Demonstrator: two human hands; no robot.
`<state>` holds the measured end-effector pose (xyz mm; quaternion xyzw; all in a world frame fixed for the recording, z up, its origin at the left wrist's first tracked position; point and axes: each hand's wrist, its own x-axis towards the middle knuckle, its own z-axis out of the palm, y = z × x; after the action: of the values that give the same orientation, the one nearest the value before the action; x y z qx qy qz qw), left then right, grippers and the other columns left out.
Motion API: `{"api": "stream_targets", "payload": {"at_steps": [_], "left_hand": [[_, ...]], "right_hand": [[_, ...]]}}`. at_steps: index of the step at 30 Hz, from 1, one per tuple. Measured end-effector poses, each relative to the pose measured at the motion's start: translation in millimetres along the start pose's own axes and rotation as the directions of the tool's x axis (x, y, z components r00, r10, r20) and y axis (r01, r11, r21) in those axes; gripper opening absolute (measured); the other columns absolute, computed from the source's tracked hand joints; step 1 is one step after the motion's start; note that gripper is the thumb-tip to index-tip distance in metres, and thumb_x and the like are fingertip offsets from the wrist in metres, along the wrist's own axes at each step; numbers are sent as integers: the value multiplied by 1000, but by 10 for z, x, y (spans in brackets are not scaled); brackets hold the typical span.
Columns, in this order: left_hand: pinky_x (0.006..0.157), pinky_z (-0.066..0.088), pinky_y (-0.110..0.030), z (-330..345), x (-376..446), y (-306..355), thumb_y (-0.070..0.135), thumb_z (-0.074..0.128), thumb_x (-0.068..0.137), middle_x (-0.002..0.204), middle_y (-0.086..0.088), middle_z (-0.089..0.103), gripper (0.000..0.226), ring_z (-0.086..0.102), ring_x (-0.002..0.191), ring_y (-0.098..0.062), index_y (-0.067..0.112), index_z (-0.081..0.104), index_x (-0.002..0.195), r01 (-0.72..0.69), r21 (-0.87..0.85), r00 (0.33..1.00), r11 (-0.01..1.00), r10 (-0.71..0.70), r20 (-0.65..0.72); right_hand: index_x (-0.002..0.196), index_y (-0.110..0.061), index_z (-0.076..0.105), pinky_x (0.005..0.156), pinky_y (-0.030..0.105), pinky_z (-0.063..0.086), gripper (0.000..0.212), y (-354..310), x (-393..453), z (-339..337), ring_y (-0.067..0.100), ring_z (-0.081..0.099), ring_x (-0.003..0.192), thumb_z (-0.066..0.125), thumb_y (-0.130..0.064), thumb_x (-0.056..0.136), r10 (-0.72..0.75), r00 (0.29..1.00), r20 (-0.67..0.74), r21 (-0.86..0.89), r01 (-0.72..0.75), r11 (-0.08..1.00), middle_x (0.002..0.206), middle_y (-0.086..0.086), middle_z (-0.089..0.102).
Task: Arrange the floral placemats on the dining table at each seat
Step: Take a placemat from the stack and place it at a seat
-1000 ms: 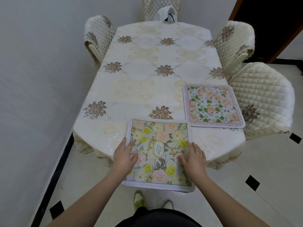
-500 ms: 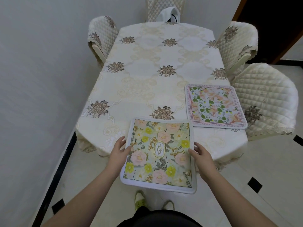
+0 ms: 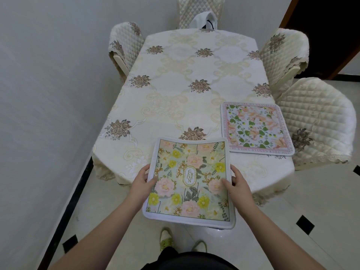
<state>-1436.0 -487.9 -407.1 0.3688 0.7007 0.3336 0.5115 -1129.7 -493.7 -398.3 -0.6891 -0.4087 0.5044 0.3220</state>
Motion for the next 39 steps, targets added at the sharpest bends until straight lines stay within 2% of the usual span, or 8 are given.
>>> {"api": "stream_targets", "payload": {"at_steps": [4,7,12,19,22,25,34,39], "left_hand": [[83,59,-48,-35,-25,121,11,61,98,104,2,74,46,72,95,-21,28,49,139,-16,-77,999,997,13,-41],[87,58,-53,-90,-44,212,11,62,98,108,2,74,49,73,96,-21,28,48,142,-54,-92,997,994,49,-51],[84,58,-54,-205,-126,359,14,64,97,107,4,76,59,74,95,-26,38,43,147,-105,-70,993,992,102,-52],[85,57,-58,-348,-324,326,11,62,97,108,0,76,60,74,97,-29,43,44,144,-118,-145,989,982,103,-108],[87,56,-60,-445,-400,253,10,62,97,108,-2,76,57,73,99,-30,44,48,141,-88,-203,987,975,59,-148],[89,55,-61,-560,-481,178,8,62,97,109,-1,76,56,73,101,-28,49,52,134,-88,-238,980,967,41,-196],[71,62,-48,-1150,-854,-23,6,61,97,113,1,75,59,76,89,-23,40,47,143,-86,-287,944,954,-14,-329],[57,61,-34,-1622,-1110,-266,6,60,97,103,6,76,56,77,81,-18,37,47,142,-92,-293,922,952,-30,-386]], "right_hand": [[146,-36,36,67,26,52,54,-143,20,-99,4,70,80,56,-19,98,-64,998,-8,7,64,998,97,-7,73],[146,-40,33,66,26,53,56,-262,12,-163,10,71,84,55,-18,99,-107,994,2,21,107,994,94,0,74],[146,-48,31,78,47,59,60,-370,74,-242,27,70,91,56,-21,99,-146,989,31,62,144,988,102,24,67],[146,-43,35,78,48,60,60,-519,148,-152,21,72,94,57,-15,98,-167,979,116,87,157,984,107,4,74],[147,-39,36,73,35,62,60,-581,129,-40,18,70,101,57,-12,98,-176,972,156,98,162,982,125,3,66],[146,-37,38,67,26,59,59,-664,76,99,11,71,95,58,-11,97,-206,959,193,87,193,977,122,-3,66],[145,-45,35,67,47,62,63,-931,-170,756,20,75,80,64,-20,94,-228,922,312,10,237,971,108,0,72],[143,-42,37,61,35,61,58,-1054,-451,1300,15,74,76,62,-19,96,-264,894,362,-8,286,958,106,0,71]]}}
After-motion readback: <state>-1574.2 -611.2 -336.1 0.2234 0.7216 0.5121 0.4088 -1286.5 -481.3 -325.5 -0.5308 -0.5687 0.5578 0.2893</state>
